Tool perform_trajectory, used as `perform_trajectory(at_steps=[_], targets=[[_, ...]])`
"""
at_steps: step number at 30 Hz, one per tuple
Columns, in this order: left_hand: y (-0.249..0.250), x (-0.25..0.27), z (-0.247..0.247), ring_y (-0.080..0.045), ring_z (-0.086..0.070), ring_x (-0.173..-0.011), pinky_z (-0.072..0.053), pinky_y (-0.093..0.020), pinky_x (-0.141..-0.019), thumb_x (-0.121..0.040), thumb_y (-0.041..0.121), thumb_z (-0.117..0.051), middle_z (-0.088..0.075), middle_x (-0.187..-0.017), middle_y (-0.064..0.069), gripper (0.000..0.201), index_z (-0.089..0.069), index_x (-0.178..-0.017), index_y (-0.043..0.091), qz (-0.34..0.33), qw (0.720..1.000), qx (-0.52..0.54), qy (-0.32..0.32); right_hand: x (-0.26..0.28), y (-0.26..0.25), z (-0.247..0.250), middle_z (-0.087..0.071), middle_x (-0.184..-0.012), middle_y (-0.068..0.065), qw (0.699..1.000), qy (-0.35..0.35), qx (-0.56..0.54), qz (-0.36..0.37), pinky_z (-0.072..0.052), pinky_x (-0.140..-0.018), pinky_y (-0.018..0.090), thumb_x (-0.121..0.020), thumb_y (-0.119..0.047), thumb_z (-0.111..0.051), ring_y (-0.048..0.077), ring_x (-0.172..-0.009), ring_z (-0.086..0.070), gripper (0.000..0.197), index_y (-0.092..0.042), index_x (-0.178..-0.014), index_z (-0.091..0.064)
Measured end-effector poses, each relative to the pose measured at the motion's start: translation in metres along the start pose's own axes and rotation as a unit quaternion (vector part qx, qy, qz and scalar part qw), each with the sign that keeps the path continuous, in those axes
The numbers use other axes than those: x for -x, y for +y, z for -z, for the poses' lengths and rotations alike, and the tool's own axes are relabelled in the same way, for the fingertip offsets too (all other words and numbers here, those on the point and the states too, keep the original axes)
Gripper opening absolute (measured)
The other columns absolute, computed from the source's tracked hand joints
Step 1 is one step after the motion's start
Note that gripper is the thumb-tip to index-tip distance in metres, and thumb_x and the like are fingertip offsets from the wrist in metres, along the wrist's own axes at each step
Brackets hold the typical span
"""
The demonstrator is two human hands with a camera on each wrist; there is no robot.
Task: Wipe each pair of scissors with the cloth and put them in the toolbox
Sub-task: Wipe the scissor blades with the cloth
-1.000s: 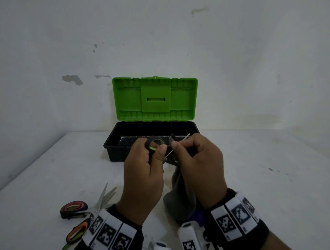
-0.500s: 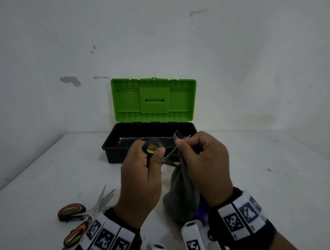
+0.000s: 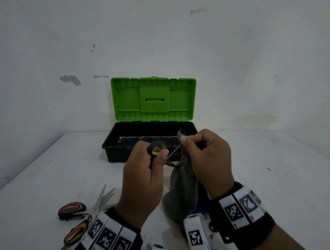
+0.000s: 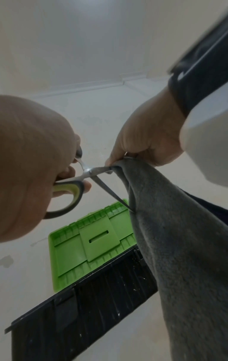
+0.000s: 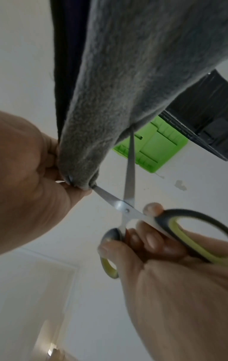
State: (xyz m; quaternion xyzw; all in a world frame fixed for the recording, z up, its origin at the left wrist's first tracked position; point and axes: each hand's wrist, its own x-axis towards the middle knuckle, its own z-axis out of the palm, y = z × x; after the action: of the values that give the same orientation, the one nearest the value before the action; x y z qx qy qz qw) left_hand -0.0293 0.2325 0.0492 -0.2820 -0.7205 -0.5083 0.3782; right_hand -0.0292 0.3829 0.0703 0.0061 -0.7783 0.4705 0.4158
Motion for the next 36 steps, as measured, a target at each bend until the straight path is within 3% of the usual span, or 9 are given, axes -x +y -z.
perform_trajectory(at_steps=[5,8,12,16,19,24,28,34,36], targets=[[-0.003,-0.003,0.003,-0.015,-0.056,-0.058,-0.047,-0.026,-0.054,-0.097,0.038,-0.047,-0.055,-0.067,-0.001,0.028,-0.053,-0.083,0.015,0.023,1.0,0.008,0.005,-0.021,0.016,0.006,-0.068,-0.062,-0.008,0.999,0.022,0.006,-0.033,-0.052,-0.059,0.023,-0.083,-0.025,-0.078,0.008,-0.061,-0.065,0.022,-0.017,-0.065,-0.068],[0.002,-0.009,0.009,-0.017,-0.06,-0.052,-0.052,-0.028,-0.052,-0.099,0.04,-0.047,-0.057,-0.063,-0.003,0.031,-0.054,-0.083,0.014,0.122,0.99,0.061,0.019,-0.028,0.021,0.018,-0.072,-0.066,-0.001,0.992,0.039,-0.086,-0.079,-0.057,-0.061,0.034,-0.083,-0.021,-0.079,0.014,-0.063,-0.069,0.017,-0.014,-0.07,-0.071],[0.001,-0.019,0.012,-0.016,-0.049,-0.042,-0.052,-0.033,-0.051,-0.097,0.032,-0.05,-0.04,-0.048,0.005,0.03,-0.051,-0.081,0.006,0.326,0.924,0.201,0.012,-0.018,0.01,0.03,-0.075,-0.071,0.002,0.98,-0.043,-0.18,-0.079,-0.057,-0.063,0.023,-0.081,-0.011,-0.078,0.013,-0.066,-0.071,0.01,-0.016,-0.076,-0.072],[-0.001,-0.024,0.012,-0.014,-0.031,-0.052,-0.049,-0.027,-0.048,-0.099,0.029,-0.051,-0.03,-0.055,0.002,0.027,-0.054,-0.089,0.005,0.425,0.855,0.298,0.003,-0.005,-0.002,0.028,-0.075,-0.068,-0.004,0.975,-0.133,-0.174,-0.034,-0.055,-0.06,0.017,-0.075,-0.001,-0.081,0.006,-0.062,-0.07,0.015,-0.012,-0.075,-0.071],[0.0,-0.026,0.01,-0.011,-0.028,-0.05,-0.049,-0.028,-0.048,-0.099,0.028,-0.051,-0.029,-0.058,0.003,0.023,-0.054,-0.092,0.006,0.447,0.831,0.33,-0.015,0.001,-0.009,0.025,-0.073,-0.064,-0.008,0.973,-0.179,-0.142,-0.019,-0.05,-0.057,0.011,-0.073,-0.001,-0.083,0.0,-0.057,-0.067,0.014,-0.009,-0.073,-0.072],[0.003,-0.028,0.008,-0.011,-0.029,-0.049,-0.049,-0.028,-0.047,-0.099,0.026,-0.051,-0.029,-0.06,0.001,0.02,-0.055,-0.094,0.007,0.454,0.829,0.327,-0.018,0.006,-0.018,0.02,-0.075,-0.066,0.001,0.964,-0.223,-0.129,-0.066,-0.055,-0.056,0.021,-0.075,-0.011,-0.084,0.013,-0.061,-0.072,0.012,-0.009,-0.074,-0.073],[0.005,-0.029,0.009,-0.011,-0.027,-0.049,-0.048,-0.028,-0.045,-0.1,0.026,-0.051,-0.027,-0.062,-0.001,0.02,-0.054,-0.091,0.007,0.448,0.836,0.316,-0.028,0.011,-0.019,0.015,-0.074,-0.066,-0.004,0.977,-0.191,-0.075,-0.056,-0.059,-0.06,0.027,-0.076,-0.017,-0.085,0.013,-0.061,-0.071,0.015,-0.016,-0.069,-0.072],[0.004,-0.03,0.008,-0.01,-0.026,-0.046,-0.048,-0.029,-0.045,-0.1,0.025,-0.051,-0.026,-0.058,0.001,0.022,-0.053,-0.088,0.007,0.465,0.821,0.328,-0.029,0.006,-0.008,0.01,-0.073,-0.062,-0.004,0.993,-0.09,-0.046,-0.057,-0.052,-0.055,0.018,-0.078,-0.019,-0.083,0.01,-0.056,-0.068,0.017,-0.016,-0.067,-0.071],[0.003,-0.028,0.008,-0.01,-0.027,-0.046,-0.047,-0.029,-0.045,-0.1,0.025,-0.05,-0.027,-0.059,0.001,0.023,-0.053,-0.084,0.007,0.473,0.818,0.327,-0.024,0.004,-0.006,0.01,-0.073,-0.062,-0.003,0.992,-0.094,-0.059,-0.065,-0.052,-0.056,0.019,-0.078,-0.018,-0.083,0.011,-0.057,-0.069,0.017,-0.013,-0.068,-0.071]])
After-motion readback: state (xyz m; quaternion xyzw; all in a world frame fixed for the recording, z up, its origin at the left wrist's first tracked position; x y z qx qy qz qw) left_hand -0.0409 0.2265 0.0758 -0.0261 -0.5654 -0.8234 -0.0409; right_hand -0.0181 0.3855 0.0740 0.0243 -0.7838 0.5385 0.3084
